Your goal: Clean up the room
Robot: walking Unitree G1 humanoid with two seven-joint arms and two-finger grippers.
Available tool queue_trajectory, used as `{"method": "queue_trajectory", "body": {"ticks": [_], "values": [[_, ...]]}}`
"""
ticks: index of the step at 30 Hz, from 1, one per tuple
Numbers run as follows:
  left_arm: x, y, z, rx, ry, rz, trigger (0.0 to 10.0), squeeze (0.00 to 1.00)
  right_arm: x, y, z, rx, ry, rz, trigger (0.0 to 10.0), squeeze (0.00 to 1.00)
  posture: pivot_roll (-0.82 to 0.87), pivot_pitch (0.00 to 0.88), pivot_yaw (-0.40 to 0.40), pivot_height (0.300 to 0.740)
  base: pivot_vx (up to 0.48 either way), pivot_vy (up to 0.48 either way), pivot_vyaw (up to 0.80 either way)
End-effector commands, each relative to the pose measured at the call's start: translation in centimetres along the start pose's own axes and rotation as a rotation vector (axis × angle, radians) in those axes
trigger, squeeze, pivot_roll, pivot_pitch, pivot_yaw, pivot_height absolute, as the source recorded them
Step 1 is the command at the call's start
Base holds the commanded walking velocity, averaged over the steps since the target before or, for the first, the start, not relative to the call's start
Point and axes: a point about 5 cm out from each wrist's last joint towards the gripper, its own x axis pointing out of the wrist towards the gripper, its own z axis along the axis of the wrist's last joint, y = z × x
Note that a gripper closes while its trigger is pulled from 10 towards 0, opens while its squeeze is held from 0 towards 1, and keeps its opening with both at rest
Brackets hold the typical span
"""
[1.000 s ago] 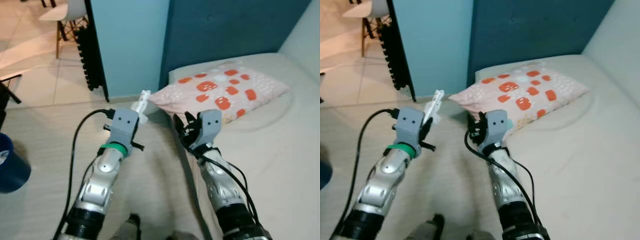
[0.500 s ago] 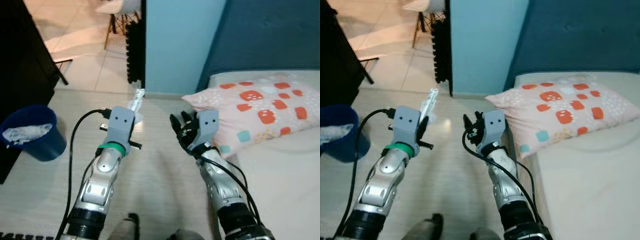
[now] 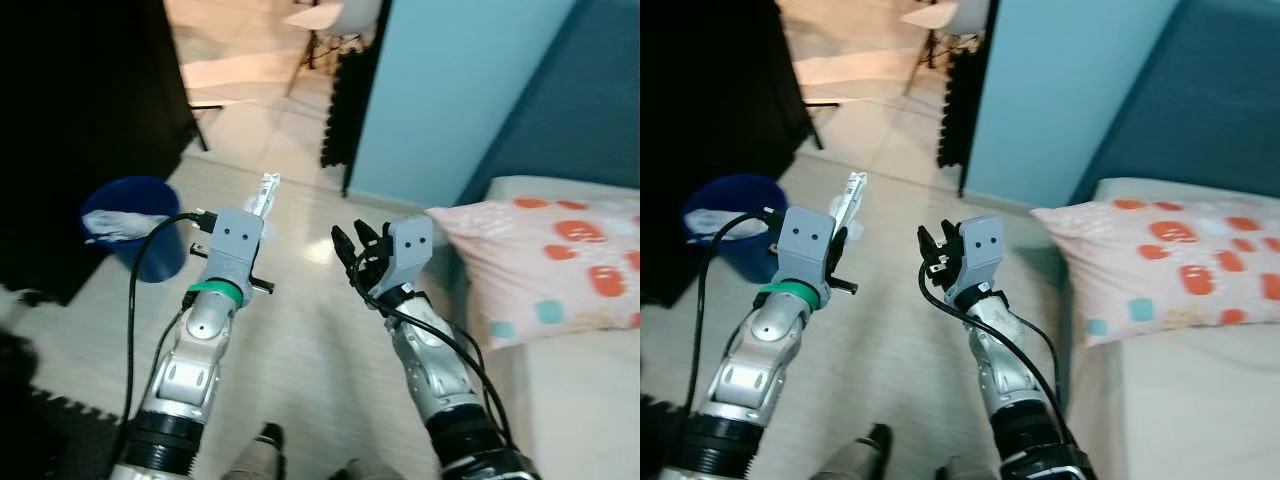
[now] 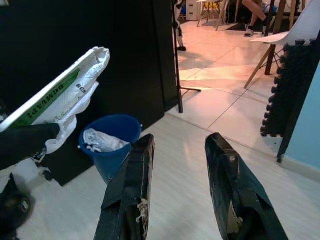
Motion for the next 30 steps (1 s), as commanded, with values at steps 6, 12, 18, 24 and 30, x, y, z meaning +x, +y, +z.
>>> {"method": "queue_trajectory", "body": {"ticks": [6, 12, 18, 24, 30], "values": [[0.3, -0.3, -0.2, 0.038, 0.016, -0.005, 10.0, 0.0, -0.3, -0.3, -0.5, 0.009, 0.016, -0.022, 10.0, 0.0, 0.01, 0.006, -0.015, 0.74, 0.0, 0.0, 0.73], [0.7, -0.2, 0.1, 0.046, 0.01, 0.001, 10.0, 0.0, -0.4, -0.2, -0.6, 0.015, 0.018, -0.027, 10.0, 0.0, 0.01, 0.008, -0.009, 0.74, 0.0, 0.0, 0.73], [1.0, 0.0, 0.2, 0.055, 0.012, 0.024, 10.0, 0.0, -0.3, -0.1, -0.6, 0.019, 0.015, -0.03, 10.0, 0.0, 0.01, 0.009, -0.005, 0.74, 0.0, 0.0, 0.73], [1.3, 0.3, 0.2, 0.076, 0.016, 0.061, 10.0, 0.0, -0.3, -0.1, -0.6, 0.026, 0.012, -0.043, 10.0, 0.0, 0.01, 0.008, -0.002, 0.74, 0.279, 0.0, 0.36], [1.7, 0.6, 0.3, 0.076, 0.022, 0.075, 10.0, 0.0, -0.3, -0.2, -0.6, 0.036, 0.003, -0.062, 10.0, 0.0, 0.01, 0.007, 0.003, 0.74, 0.465, 0.0, 0.0]]}}
